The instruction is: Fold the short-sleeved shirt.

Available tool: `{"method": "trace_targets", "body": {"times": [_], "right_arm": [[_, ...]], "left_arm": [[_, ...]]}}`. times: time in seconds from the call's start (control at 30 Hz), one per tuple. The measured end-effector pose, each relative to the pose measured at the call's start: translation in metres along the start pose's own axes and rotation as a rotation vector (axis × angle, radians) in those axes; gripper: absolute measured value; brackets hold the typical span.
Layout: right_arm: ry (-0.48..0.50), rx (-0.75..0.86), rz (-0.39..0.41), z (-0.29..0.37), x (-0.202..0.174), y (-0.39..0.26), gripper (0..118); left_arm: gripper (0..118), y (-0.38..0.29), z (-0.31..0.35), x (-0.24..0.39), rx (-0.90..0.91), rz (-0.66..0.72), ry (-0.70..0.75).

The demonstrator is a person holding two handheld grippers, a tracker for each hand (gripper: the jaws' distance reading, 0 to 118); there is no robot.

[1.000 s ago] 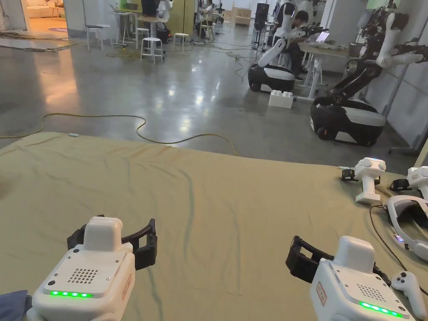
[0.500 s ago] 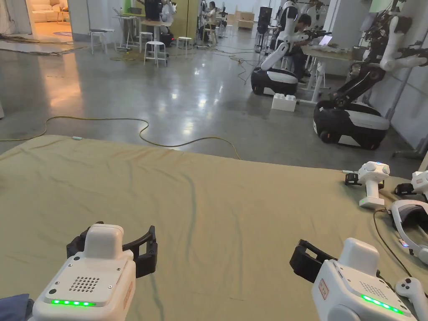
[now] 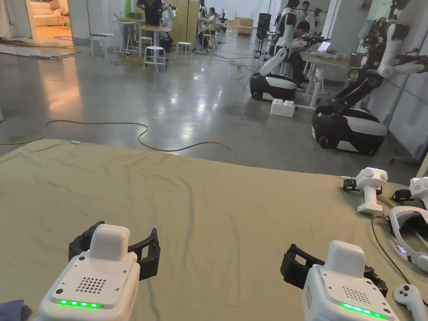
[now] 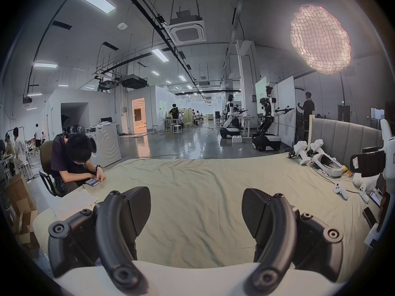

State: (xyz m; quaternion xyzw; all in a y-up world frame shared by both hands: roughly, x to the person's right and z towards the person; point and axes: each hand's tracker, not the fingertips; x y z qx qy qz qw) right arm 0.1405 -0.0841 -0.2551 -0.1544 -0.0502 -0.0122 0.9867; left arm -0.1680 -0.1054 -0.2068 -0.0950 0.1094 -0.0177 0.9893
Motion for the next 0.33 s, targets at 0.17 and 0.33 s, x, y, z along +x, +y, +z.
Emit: {"method": "trace_targets", "body": {"times": [0.17, 0.33], "right_arm": [[-0.015, -0.017, 0.025, -0.003, 0.002, 0.000, 115], [0.006, -0.089, -0.076, -0.009, 0.015, 0.005, 115]], "left_arm": [[93, 0.000, -0.001, -0.003, 0.007, 0.051, -0.001], [93, -0.002, -0.003, -0.007, -0.005, 0.091, -0.017]]}}
